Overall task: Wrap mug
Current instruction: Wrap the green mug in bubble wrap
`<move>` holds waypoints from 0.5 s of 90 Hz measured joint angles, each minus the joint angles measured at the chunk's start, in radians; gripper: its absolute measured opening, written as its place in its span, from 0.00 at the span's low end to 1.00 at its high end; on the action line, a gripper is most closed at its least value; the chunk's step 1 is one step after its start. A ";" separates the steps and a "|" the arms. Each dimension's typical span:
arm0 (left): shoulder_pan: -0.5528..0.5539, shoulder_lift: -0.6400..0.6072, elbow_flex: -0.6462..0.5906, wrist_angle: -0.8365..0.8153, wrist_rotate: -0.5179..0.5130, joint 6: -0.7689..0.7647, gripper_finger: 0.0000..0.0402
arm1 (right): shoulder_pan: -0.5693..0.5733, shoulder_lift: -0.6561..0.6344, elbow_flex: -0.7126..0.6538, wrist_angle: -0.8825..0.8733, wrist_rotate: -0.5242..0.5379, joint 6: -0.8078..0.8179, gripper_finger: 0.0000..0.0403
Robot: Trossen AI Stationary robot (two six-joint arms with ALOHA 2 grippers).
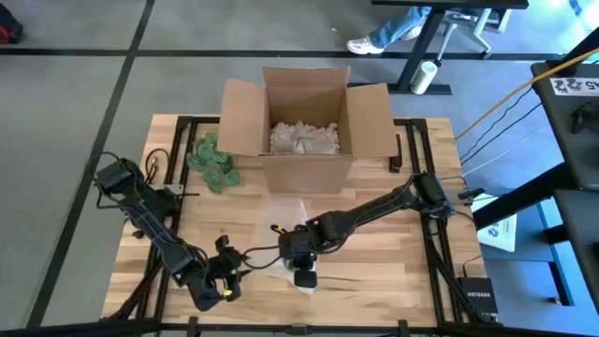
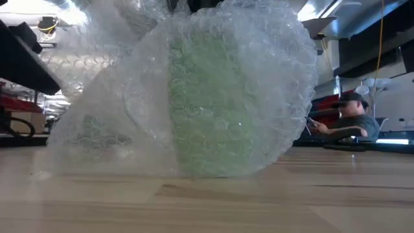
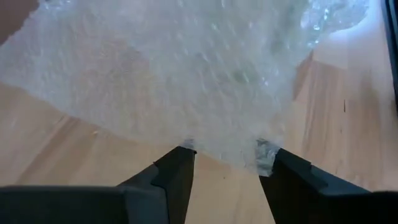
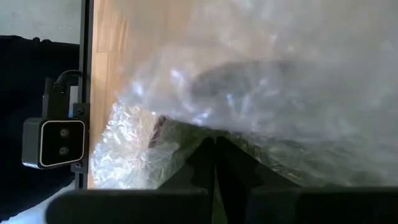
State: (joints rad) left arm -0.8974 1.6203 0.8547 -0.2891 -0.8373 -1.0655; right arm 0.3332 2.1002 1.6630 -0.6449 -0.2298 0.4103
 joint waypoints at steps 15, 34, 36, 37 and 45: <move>0.000 -0.002 0.000 0.037 -0.050 0.066 0.22 | 0.000 0.000 0.000 0.000 0.000 0.000 0.00; 0.013 -0.018 0.000 0.086 -0.061 0.134 0.01 | 0.000 0.000 0.000 0.000 0.000 0.000 0.00; 0.016 -0.019 0.000 0.099 -0.062 0.148 0.01 | 0.000 0.000 0.000 0.000 0.000 0.000 0.00; 0.017 -0.019 0.000 0.107 -0.062 0.159 0.01 | 0.000 0.000 0.000 0.000 0.000 0.000 0.00; 0.028 -0.019 0.000 0.200 -0.062 0.261 0.00 | 0.000 0.000 0.000 0.000 0.000 0.000 0.00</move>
State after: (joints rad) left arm -0.8692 1.6009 0.8543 -0.0893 -0.8989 -0.8048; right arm 0.3332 2.1002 1.6630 -0.6445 -0.2295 0.4101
